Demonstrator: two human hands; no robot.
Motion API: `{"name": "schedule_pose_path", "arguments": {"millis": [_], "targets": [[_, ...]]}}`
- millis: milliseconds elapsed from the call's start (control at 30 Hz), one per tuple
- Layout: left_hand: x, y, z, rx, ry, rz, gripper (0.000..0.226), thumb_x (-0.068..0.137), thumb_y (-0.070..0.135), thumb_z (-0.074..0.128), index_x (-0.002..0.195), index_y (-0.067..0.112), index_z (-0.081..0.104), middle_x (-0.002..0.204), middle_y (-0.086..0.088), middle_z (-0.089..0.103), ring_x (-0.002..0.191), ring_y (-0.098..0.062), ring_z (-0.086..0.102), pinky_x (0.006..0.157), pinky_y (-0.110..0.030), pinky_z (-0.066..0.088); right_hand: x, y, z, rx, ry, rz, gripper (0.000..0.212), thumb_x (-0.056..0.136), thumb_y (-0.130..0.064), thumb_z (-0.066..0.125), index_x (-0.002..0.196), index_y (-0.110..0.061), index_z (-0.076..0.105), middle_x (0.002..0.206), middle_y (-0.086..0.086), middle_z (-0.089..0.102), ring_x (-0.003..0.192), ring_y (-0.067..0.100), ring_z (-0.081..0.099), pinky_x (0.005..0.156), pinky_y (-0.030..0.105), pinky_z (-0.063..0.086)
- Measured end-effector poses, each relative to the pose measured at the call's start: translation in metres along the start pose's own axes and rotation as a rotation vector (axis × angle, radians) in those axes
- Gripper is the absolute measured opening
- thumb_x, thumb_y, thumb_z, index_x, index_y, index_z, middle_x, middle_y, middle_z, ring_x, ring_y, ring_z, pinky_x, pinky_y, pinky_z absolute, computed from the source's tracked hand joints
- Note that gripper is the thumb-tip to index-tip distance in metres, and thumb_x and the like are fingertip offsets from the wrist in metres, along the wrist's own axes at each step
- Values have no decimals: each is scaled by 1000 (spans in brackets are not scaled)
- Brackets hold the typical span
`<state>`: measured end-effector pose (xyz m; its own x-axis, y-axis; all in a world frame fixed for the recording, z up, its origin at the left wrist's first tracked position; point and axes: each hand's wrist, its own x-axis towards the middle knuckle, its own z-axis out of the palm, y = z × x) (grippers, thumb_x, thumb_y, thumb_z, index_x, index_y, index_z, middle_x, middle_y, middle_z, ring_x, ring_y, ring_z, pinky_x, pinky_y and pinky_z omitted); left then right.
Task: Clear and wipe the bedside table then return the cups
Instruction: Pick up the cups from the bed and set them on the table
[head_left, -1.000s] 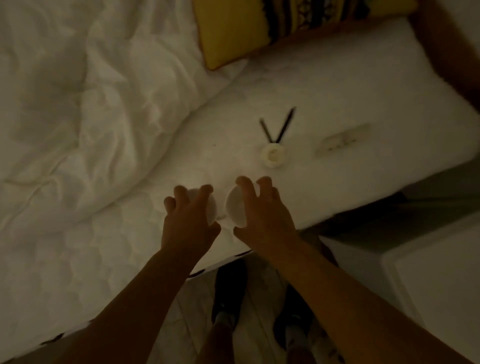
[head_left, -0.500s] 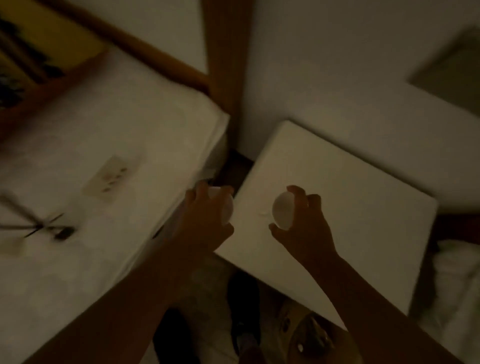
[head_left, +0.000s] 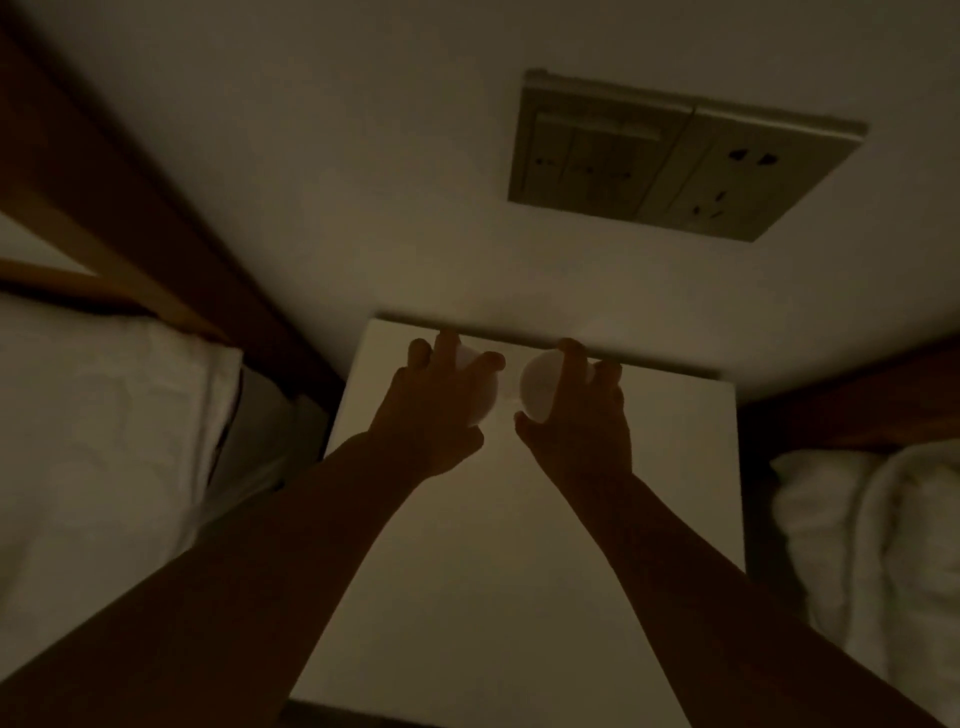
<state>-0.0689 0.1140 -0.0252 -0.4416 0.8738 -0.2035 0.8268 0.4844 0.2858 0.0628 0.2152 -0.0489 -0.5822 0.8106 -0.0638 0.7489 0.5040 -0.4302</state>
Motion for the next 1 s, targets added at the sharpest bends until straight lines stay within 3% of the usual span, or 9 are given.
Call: {"name": "schedule_pose_path", "arguments": {"millis": [100, 200, 333, 467, 600, 667, 767, 867, 1000], "targets": [[9, 2, -4, 35, -17, 17, 76, 74, 26, 68, 138, 36, 30, 142, -8, 26, 123, -34, 33, 94, -47, 46, 3, -2, -3, -12, -28, 42, 100, 70, -42, 78, 148, -25, 17, 137, 15, 33, 121, 37, 46, 83, 48, 56], [8, 0, -8, 47, -47, -16, 88, 80, 24, 67, 148, 37, 13, 155, -8, 10, 139, -37, 18, 106, -54, 37, -2, -3, -12, -113, -77, 35, 113, 68, -53, 78, 151, -26, 6, 144, 16, 28, 129, 37, 38, 95, 53, 49], [-26, -7, -12, -16, 11, -108, 100, 82, 42, 67, 150, 33, -6, 160, -7, -4, 147, -36, 2, 112, -61, 25, -27, -15, -32, -213, -33, -111, 99, 72, -52, 75, 148, -17, 23, 151, 19, 27, 141, 38, 25, 110, 59, 32], [-87, -28, -16, -223, 154, -281, 73, 88, 37, 60, 147, 24, 19, 152, -5, 27, 139, -29, 29, 108, -48, 38, -67, -46, -45, -101, -65, -197, 73, 80, -40, 72, 140, -12, 41, 142, 15, 44, 134, 32, 39, 104, 46, 45], [-173, -62, -7, -460, 183, -509, 45, 94, 31, 53, 137, 23, 41, 139, 1, 42, 124, -21, 47, 98, -32, 43, -113, -101, -26, 52, -347, -213, 44, 87, -38, 64, 126, -24, 51, 116, -6, 58, 104, 9, 58, 88, 22, 47], [-217, -82, 2, -499, 146, -654, 47, 95, 34, 50, 140, 25, 40, 143, 1, 43, 127, -20, 45, 102, -33, 39, -136, -133, -5, 100, -555, -167, 35, 87, -38, 66, 119, -27, 53, 103, -8, 62, 93, 7, 62, 82, 23, 50], [-292, -120, 16, -571, 119, -817, 44, 95, 35, 50, 137, 24, 44, 136, 1, 49, 125, -19, 47, 104, -33, 38, -178, -187, 35, 94, -800, -152, 37, 86, -34, 68, 120, -26, 55, 105, -6, 63, 96, 12, 62, 84, 27, 51], [-363, -153, 30, -595, 134, -942, 33, 93, 36, 51, 125, 28, 51, 119, 7, 56, 111, -14, 55, 96, -32, 47, -212, -235, 68, 95, -859, -240, 44, 86, -33, 68, 126, -24, 53, 109, -5, 60, 97, 10, 58, 84, 25, 47], [-438, -188, 51, -597, 213, -1160, 33, 91, 35, 55, 123, 30, 51, 116, 9, 58, 105, -10, 57, 91, -25, 49, -239, -290, 107, 29, -900, -475, 46, 90, -30, 65, 131, -22, 46, 127, 2, 51, 108, 16, 54, 91, 31, 49]]}}
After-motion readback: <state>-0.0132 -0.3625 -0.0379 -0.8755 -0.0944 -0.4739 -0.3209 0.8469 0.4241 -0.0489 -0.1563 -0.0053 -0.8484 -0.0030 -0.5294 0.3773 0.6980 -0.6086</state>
